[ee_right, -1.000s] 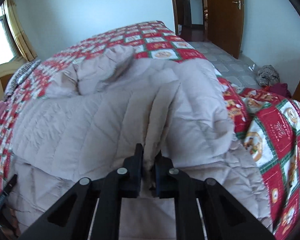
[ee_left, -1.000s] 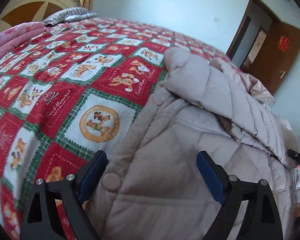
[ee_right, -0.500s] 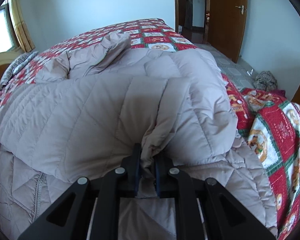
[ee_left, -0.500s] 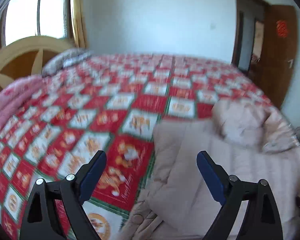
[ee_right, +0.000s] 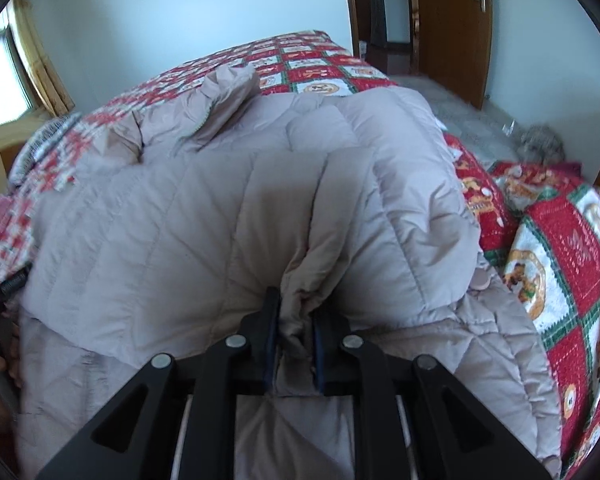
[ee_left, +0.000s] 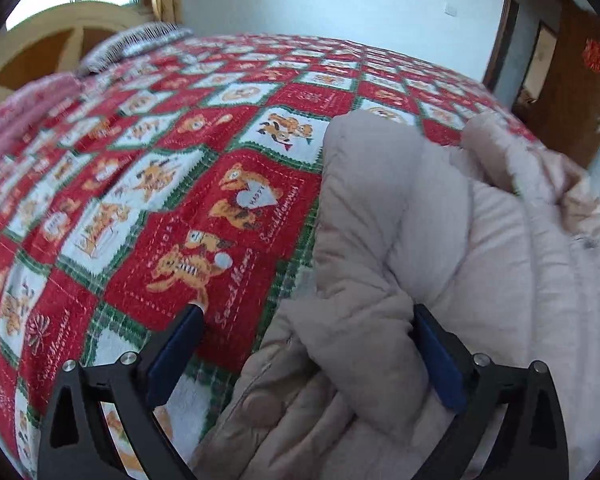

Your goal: Fold large clothes

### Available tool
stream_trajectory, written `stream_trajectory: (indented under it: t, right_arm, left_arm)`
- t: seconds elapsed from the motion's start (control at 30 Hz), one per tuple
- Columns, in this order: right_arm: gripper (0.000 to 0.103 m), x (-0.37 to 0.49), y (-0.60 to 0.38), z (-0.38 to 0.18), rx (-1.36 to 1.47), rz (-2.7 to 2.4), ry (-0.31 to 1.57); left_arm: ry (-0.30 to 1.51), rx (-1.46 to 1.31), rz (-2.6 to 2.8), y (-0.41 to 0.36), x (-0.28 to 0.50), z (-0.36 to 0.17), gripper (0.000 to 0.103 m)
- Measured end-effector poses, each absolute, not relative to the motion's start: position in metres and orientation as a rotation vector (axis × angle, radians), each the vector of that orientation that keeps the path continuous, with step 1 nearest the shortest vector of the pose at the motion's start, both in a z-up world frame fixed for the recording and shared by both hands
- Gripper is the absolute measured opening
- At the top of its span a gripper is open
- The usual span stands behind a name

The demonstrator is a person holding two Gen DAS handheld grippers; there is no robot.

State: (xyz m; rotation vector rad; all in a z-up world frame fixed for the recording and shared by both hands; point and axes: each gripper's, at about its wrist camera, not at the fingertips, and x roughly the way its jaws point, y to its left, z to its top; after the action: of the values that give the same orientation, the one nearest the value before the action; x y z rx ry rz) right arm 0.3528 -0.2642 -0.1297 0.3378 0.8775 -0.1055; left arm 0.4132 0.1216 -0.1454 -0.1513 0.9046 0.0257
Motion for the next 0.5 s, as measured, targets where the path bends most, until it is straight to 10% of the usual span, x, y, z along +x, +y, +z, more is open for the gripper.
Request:
stream_trajectory:
  t: [0.1,0.17,0.5]
  right_arm:
    - [0.042,0.348,-0.280,-0.099,0.407,-0.087,0.764]
    - [0.074,0.357,-0.287,-0.078,0.423,-0.080,0.690]
    - [0.076,0.500,-0.282,-0.080,0.446,0.007,0.787]
  left_arm:
    - [0.839,-0.226,-0.045,0.136,0.404,-0.115,0.101]
    - [0.756,-0.249,-0.067,0.140,0.407,-0.087,0.101]
    - [0.870,-0.204,-0.209,0.082,0.536,-0.068,0.101]
